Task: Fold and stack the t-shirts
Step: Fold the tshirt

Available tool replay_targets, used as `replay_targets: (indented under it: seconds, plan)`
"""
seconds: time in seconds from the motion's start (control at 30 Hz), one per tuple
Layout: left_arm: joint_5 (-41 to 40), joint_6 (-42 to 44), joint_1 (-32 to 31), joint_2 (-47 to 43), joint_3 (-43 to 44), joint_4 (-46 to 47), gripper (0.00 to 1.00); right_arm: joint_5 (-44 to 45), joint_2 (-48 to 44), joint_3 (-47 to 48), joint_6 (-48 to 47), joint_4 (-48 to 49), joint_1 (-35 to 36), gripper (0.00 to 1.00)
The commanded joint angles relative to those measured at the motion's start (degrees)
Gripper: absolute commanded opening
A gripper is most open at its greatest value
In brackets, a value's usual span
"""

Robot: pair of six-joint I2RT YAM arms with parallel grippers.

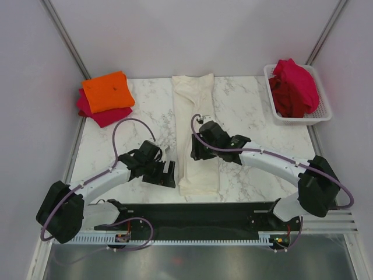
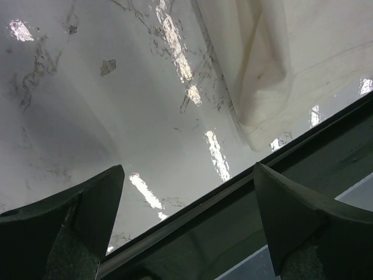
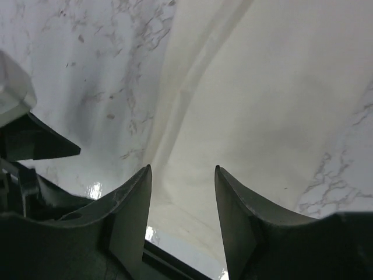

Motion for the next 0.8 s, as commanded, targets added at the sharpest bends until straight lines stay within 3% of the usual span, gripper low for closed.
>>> replay_targets:
  seconds: [0.0,0.03,0.07,0.3,0.53,0.63,0.67,0.73,0.77]
  plan:
    - [0.77,1.72,-0.61,-0.42,-0.93,1.06,0.99,1.22,2.58,2.69,3.19,0.23,4.65,0.55]
    - [3.91,-19.77,-0.61,-1.73,-1.45,14.55,0.34,1.31,4.76,3.22,3.37,-0.12,5.62,0.55]
    - [-12.25,-20.16,-0.61,-2.70,-2.68,14.68,0.32,1.66,5.91,3.75,3.72,-0.38,6.50,0.56]
    - [-11.00,-21.30,-0.61,-16.49,-8.22,10.75,0.32,2.89,14.01,7.44,5.91,-2.32,12.74,0.67]
    - [-8.82,-21.57,-0.79,-27.75,-5.86,3.53,0.34,4.46,18.75,9.11,6.97,-3.37,15.30,0.63]
    - [-8.81,-21.57,-0.79,-29.69,-4.01,3.52,0.34,5.70,19.46,9.12,7.32,-3.99,15.74,0.48]
    - [-8.81,-21.57,-0.70,-29.87,-2.96,3.52,0.34,5.96,19.55,8.94,7.32,-4.25,15.74,0.36]
    - [-8.81,-21.57,-0.78,-30.13,-2.34,3.52,0.34,7.10,19.72,8.85,7.06,-5.65,15.74,0.23]
    - [-8.81,-21.57,-0.70,-30.30,-1.99,3.52,0.34,8.76,19.55,8.85,6.80,-6.36,15.83,0.09]
